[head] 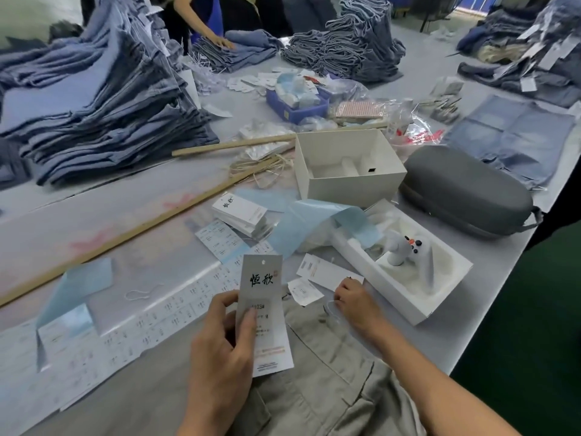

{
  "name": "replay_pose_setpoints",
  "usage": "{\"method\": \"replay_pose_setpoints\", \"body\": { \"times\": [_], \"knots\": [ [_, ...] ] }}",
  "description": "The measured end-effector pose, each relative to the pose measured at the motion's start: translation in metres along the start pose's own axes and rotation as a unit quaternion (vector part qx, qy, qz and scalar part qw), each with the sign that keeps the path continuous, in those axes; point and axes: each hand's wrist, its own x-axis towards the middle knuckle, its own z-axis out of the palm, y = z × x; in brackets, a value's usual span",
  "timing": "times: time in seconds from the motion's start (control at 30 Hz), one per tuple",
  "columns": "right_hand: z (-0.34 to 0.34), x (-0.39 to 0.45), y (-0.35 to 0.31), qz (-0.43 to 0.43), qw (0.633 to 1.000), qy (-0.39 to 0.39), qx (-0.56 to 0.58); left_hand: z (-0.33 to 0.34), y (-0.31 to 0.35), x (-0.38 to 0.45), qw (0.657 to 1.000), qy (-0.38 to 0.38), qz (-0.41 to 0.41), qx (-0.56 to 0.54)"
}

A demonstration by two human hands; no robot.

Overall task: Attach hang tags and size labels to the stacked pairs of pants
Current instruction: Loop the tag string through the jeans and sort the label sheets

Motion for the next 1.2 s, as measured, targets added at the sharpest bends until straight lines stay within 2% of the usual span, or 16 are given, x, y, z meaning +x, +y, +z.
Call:
{"method": "replay_pose_setpoints", "body": {
  "times": [0.07, 0.17, 0.23, 0.3, 0.4, 0.5, 0.63, 0.77, 0.83, 0.97, 1.1, 1.2],
  "knots": [
    [-0.003, 0.0, -0.002, 0.009, 0.999, 0.025, 0.028, 0.0, 0.0, 0.0, 1.0, 0.003, 0.001, -0.002],
    [-0.014, 0.001, -0.008, 0.097, 0.986, 0.085, 0.106, 0.0, -0.002, 0.0, 1.0, 0.008, 0.001, -0.006],
    [-0.028, 0.001, -0.015, 0.142, 0.97, 0.078, 0.183, -0.001, -0.003, 0.0, 1.0, 0.012, 0.002, 0.002],
    [-0.045, 0.004, -0.025, 0.146, 0.964, 0.064, 0.211, -0.001, -0.002, 0.0, 1.0, 0.017, 0.005, 0.008],
    [-0.08, 0.007, -0.051, 0.109, 0.966, 0.069, 0.225, -0.001, 0.0, 0.0, 0.999, 0.024, 0.004, -0.021],
    [-0.121, 0.0, -0.09, 0.054, 0.966, 0.061, 0.246, -0.003, -0.001, 0.0, 0.998, 0.018, -0.03, -0.043],
    [-0.164, -0.028, -0.156, -0.061, 0.947, 0.098, 0.3, -0.009, 0.002, -0.003, 0.998, 0.003, -0.041, -0.044],
    [-0.171, -0.072, -0.209, -0.194, 0.931, 0.053, 0.305, -0.018, 0.021, -0.017, 0.978, -0.068, -0.105, -0.169],
    [-0.159, -0.091, -0.223, -0.228, 0.936, 0.043, 0.264, -0.026, 0.023, -0.023, 0.961, -0.067, -0.133, -0.233],
    [-0.131, -0.118, -0.235, -0.241, 0.94, 0.039, 0.24, -0.049, 0.023, -0.031, 0.938, -0.028, -0.129, -0.32],
    [-0.117, -0.129, -0.245, -0.225, 0.936, 0.055, 0.265, -0.063, 0.016, -0.041, 0.942, 0.009, -0.126, -0.309],
    [-0.109, -0.134, -0.251, -0.225, 0.937, 0.035, 0.265, -0.072, 0.011, -0.047, 0.932, 0.058, -0.133, -0.331]
  ]
}}
